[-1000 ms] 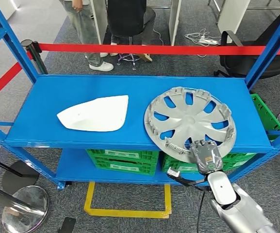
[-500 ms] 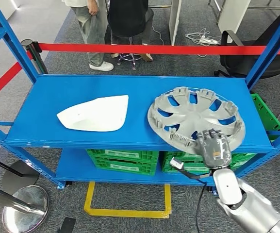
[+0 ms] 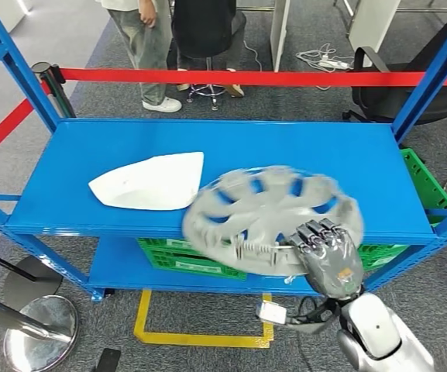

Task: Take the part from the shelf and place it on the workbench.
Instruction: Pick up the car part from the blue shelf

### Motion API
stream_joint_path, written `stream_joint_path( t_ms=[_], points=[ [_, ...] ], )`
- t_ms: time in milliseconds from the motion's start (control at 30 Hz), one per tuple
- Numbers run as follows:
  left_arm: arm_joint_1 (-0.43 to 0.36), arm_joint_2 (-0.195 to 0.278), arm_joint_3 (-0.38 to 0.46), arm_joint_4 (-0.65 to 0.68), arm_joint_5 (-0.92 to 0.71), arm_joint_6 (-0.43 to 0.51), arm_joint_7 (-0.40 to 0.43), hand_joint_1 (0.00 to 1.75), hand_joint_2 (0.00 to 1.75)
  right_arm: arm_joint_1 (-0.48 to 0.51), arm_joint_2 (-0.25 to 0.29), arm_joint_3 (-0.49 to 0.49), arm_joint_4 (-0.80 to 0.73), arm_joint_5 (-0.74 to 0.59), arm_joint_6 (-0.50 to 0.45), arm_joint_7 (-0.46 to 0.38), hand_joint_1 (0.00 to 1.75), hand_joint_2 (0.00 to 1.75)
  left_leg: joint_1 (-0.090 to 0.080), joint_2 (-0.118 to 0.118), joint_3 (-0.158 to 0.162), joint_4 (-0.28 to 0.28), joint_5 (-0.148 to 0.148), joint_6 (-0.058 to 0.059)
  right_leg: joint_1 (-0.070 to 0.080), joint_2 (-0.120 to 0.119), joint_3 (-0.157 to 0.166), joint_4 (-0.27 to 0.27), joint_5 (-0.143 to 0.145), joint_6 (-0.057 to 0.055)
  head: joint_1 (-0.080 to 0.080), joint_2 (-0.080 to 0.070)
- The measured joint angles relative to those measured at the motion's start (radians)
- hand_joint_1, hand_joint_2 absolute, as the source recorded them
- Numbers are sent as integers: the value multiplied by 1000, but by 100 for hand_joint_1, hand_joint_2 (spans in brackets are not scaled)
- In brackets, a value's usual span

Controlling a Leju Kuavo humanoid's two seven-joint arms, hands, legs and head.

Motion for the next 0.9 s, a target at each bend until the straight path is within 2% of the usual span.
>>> stream_joint_path(
  t_ms=[67, 167, 267, 400, 533, 667, 767, 900],
  points=[
    [1, 0, 0, 0, -2, 0, 0, 0, 0, 50, 75, -96, -29, -112, -4, -110, 175, 175, 0, -2, 0, 0, 0, -1, 0, -3, 0, 0, -1, -1, 1, 0],
    [3, 0, 1, 0, -2, 0, -1, 0, 0, 96, 155, -202, -50, -231, -6, -190, 175, 175, 0, -2, -1, 0, 1, -1, 0, -2, 0, 0, -1, -1, 1, 0],
    [2, 0, 2, 0, -3, 0, -3, 0, 0, 128, 211, -287, -68, -288, -7, -233, 175, 175, 0, -1, -1, 0, 1, -1, -1, -1, 0, 0, 0, -1, 1, 0],
    [2, 0, 5, 0, -9, 1, -3, 0, 0, 167, 302, -380, -107, -357, -8, -356, 175, 175, -1, -1, -1, 0, 1, -1, -2, 0, 0, 0, 0, -1, 1, 0],
    [2, 0, 6, 0, -13, 4, -3, 0, 0, 185, 378, -451, -144, -393, -8, -445, 175, 175, -1, -1, -1, 0, 1, -1, -1, 0, -1, 0, 0, -1, 1, 0],
    [1, 0, 6, 0, -21, 8, -3, 0, 0, 203, 489, -544, -201, -439, -9, -609, 175, 175, -1, 0, -1, 0, 1, -1, -1, 1, -1, 1, 0, -1, 1, 0],
    [-1, -1, 6, 0, -23, 10, -3, 0, 0, 205, 548, -590, -239, -451, -12, -630, 175, 175, -1, 0, -1, 0, 1, -1, -1, 0, -1, 1, 0, -1, 1, 0],
    [-2, -2, 6, 0, -25, 11, -2, 0, 0, 214, 574, -626, -273, -442, -15, -631, 175, 175, -1, 0, -1, 0, 1, -1, -1, 1, -1, 1, 0, -1, 1, 0]
  ],
)
